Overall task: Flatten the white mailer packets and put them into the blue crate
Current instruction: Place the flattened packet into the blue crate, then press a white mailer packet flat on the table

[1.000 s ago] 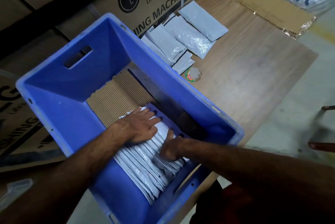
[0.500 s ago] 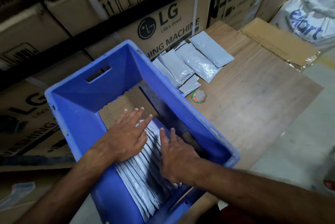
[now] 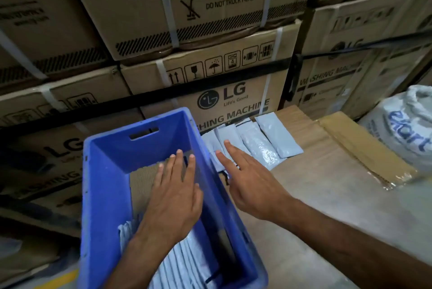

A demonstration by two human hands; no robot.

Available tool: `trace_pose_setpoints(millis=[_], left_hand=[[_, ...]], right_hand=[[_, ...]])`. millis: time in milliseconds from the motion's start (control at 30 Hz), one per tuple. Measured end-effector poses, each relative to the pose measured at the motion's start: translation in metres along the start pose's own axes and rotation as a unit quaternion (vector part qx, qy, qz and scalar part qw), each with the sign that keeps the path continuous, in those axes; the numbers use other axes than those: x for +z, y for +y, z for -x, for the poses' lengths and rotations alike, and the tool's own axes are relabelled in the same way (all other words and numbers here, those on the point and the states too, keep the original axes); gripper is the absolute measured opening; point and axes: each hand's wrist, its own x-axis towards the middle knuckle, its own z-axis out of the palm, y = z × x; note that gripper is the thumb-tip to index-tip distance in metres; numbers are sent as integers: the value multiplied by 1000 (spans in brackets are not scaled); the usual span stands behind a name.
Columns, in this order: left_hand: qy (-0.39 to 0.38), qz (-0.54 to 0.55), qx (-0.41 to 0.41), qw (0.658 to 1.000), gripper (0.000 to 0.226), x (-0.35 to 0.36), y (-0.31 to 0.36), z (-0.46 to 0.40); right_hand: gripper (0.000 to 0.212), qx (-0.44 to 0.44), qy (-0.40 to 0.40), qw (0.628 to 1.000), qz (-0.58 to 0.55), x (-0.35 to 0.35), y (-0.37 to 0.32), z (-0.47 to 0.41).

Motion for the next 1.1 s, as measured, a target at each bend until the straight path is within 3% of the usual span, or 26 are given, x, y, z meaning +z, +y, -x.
trace_pose_setpoints(millis=[133,267,400,467,567,733,833,967,1100], left_hand=[[35,8,-9,999,66,-9,58,-28],[21,15,-17,1000,69,-4,117,-72],[-54,25,-18,998,85,30,169,-128],[-127,15,-32,991,95,59,182,-153],[-206,-1,-44,978,90,106,188,-180],[-181,0,-19,983,70,175,173,-207],[-172,-11,-4,985,71,204,165,-228],[-155,-46,27,986,76,236,147,-259],[-184,-74,29,980,78,252,138,-284]], right_hand=[[70,-28,-10,1000,9,0,75,3],[73,9,-25,1000,-1,5,148,16],[74,17,-71,997,-28,31,215,32],[74,21,-91,994,-53,46,243,34],[78,16,-107,992,-60,69,276,29],[77,24,-128,982,-136,93,286,1],[80,59,-130,978,-151,113,274,-25],[78,46,-99,990,-86,153,270,-55],[86,128,-94,984,-85,173,280,-60]])
